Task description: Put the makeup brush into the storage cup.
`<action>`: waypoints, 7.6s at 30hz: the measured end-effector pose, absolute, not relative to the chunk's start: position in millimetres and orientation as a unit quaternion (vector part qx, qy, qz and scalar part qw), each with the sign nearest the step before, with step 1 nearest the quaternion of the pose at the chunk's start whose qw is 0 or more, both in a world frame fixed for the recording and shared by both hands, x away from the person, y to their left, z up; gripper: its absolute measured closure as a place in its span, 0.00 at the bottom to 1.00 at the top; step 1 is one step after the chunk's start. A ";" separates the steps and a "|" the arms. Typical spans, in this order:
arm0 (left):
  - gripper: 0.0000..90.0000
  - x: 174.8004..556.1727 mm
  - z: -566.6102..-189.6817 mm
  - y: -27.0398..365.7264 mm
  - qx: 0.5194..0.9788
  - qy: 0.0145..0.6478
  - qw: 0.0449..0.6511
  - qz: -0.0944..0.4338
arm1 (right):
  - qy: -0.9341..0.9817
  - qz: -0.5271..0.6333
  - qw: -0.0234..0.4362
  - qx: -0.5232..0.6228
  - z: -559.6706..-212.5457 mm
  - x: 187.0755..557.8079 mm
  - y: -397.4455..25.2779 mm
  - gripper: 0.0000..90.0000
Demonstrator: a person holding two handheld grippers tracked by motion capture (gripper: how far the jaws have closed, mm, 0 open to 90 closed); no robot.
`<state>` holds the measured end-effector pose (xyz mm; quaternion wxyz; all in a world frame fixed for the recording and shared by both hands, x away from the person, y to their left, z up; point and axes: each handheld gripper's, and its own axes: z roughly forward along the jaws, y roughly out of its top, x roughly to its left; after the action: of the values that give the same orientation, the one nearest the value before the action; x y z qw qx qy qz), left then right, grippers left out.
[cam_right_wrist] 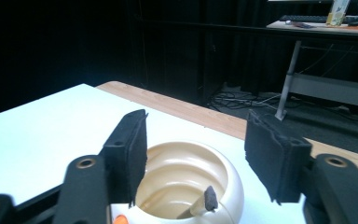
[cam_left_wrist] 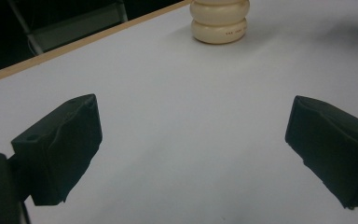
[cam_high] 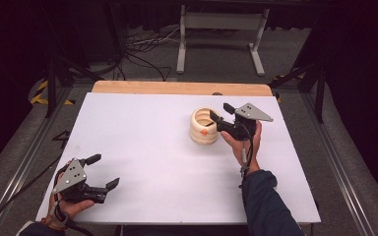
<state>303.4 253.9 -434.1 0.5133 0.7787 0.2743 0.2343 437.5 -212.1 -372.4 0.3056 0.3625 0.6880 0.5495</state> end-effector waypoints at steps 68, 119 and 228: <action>0.05 302.6 -433.7 252.6 0.783 0.272 0.505 0.239 | 0.723 0.490 0.382 0.303 -355.0 376.8 -238.5 0.07; 0.05 302.1 -433.6 251.3 0.787 0.266 0.501 0.241 | 0.746 0.433 0.409 0.297 -382.2 335.1 -283.5 0.07; 0.05 311.4 -429.9 249.8 0.784 0.272 0.506 0.235 | 0.754 0.410 0.374 0.352 -436.0 277.6 -342.4 0.08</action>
<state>311.4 249.8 -429.9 0.5064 0.7840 0.2717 0.2348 277.6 -342.4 -436.0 0.3742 0.3522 0.7538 0.4096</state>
